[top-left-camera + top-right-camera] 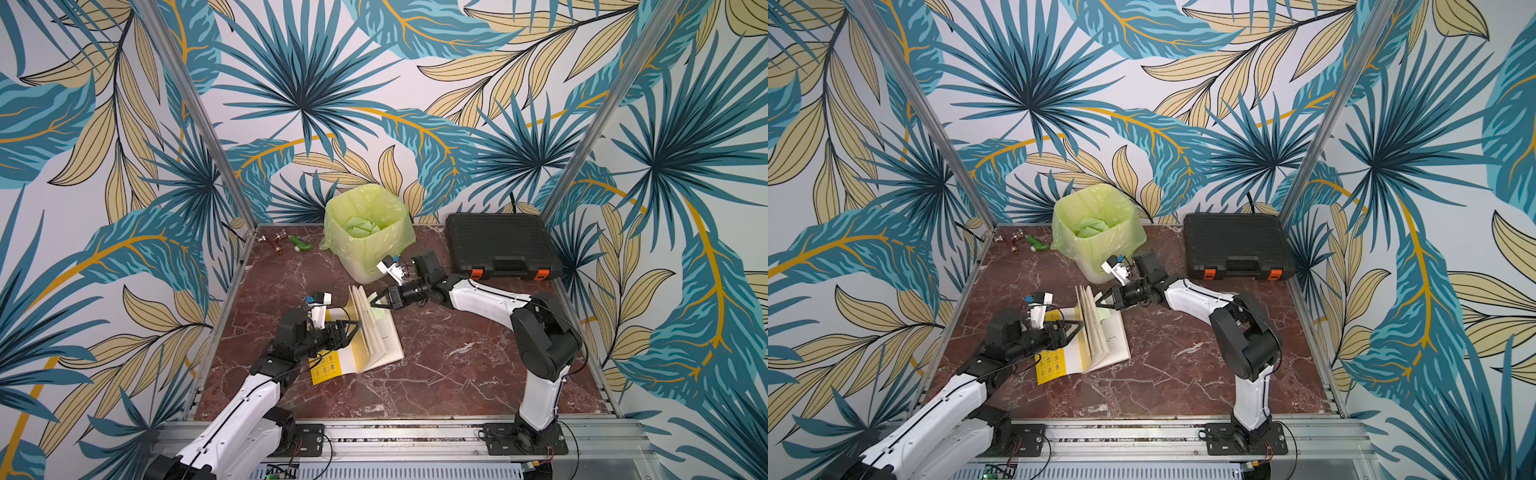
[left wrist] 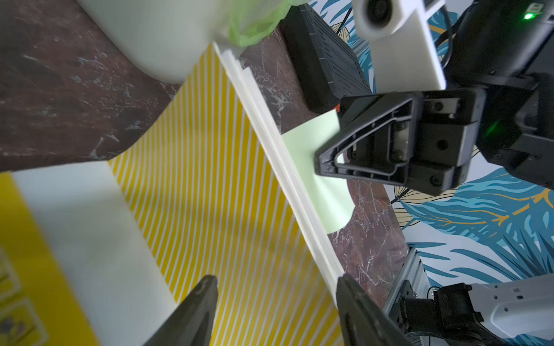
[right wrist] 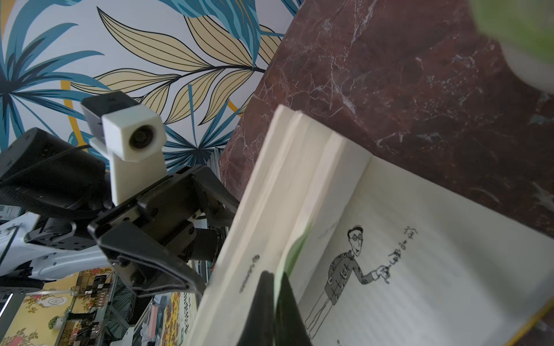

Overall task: Peel off the used sticky note
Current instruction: Turn the page of the book at the center of the board.

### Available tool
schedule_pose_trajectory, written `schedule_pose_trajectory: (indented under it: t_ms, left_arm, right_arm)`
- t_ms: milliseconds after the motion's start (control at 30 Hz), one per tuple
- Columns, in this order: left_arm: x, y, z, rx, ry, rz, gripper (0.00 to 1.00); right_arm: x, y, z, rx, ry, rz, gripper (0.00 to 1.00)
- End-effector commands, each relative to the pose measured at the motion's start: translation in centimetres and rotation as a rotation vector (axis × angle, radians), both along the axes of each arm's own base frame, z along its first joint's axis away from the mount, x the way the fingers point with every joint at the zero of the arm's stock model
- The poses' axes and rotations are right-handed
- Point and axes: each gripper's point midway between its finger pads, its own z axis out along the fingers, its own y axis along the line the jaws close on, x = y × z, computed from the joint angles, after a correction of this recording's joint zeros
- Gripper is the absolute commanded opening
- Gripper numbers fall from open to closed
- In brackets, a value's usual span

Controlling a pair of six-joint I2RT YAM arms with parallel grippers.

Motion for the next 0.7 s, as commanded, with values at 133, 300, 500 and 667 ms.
schedule_pose_trajectory:
  t_ms: [133, 300, 500, 667]
  left_arm:
    - [-0.3, 0.9, 1.5, 0.025, -0.079, 0.041, 0.68]
    - [-0.4, 1.5, 2.2, 0.046, -0.106, 0.064, 0.68]
    - [-0.1, 1.3, 1.8, 0.055, -0.093, 0.055, 0.68]
    - [0.4, 1.1, 1.1, 0.057, -0.073, 0.053, 0.68]
  right_arm:
    - [0.4, 1.8, 0.4, 0.029, -0.001, 0.01, 0.0]
    - [1.4, -0.1, 0.4, 0.004, -0.004, -0.061, 0.0]
    - [1.9, -4.3, 0.5, -0.007, 0.007, -0.139, 0.0]
    - [2.6, -7.6, 0.7, -0.013, 0.02, -0.206, 0.0]
